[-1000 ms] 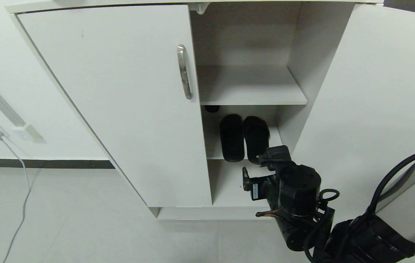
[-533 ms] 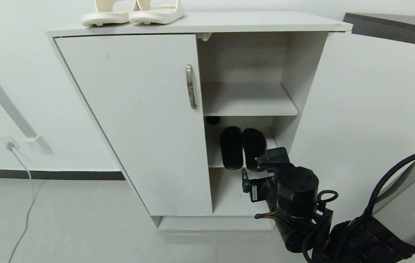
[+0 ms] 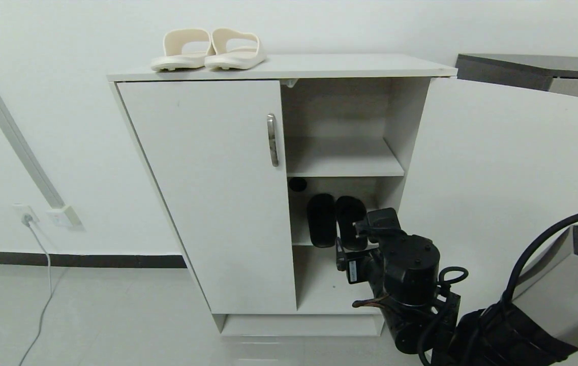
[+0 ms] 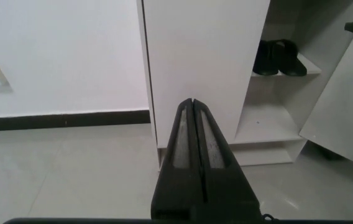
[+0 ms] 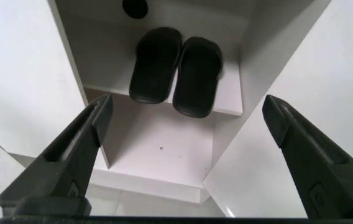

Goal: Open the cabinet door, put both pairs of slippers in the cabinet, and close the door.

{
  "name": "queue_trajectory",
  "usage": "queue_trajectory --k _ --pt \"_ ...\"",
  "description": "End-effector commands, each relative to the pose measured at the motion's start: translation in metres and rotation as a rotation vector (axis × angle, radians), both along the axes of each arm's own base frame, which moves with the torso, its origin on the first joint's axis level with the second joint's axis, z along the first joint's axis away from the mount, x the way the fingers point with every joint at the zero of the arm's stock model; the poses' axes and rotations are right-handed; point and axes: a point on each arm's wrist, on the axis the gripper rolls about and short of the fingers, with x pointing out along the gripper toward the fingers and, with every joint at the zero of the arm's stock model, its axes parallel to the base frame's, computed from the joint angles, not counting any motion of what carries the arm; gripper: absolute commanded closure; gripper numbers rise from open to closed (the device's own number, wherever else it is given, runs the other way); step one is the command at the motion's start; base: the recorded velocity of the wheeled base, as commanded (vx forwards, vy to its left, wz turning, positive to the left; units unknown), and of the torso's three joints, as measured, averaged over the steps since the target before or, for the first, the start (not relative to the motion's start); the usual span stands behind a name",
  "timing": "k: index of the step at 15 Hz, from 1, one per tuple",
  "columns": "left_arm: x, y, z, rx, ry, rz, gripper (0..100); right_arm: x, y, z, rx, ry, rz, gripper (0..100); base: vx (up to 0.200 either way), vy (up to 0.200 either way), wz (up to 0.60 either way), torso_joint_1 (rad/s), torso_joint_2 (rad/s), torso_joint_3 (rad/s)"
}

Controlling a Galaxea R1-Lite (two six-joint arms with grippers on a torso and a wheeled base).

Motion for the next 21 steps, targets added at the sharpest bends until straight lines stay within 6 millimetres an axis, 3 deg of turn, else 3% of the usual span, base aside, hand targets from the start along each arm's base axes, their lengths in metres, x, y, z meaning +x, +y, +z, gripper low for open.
queue_trajectory --k 1,3,21 --pt "0.0001 0.0 0.0 0.0 0.001 0.0 100 0.0002 0.0006 -0.0021 -0.005 0.004 0.001 0 0.0 0.0 0.0 -0.002 0.0 0.076" --pt "0.0001 0.0 0.0 0.0 0.001 0.0 100 0.0007 0.0003 -0.0027 -0.005 0.005 -0.001 0 0.0 0.0 0.0 0.0 0.0 0.0" --pt "0.0001 0.0 0.0 0.0 0.001 0.0 100 -0.0006 -0.0012 -0.0052 -0.013 0.012 -0.001 0 0.0 0.2 0.0 0.002 0.0 0.005"
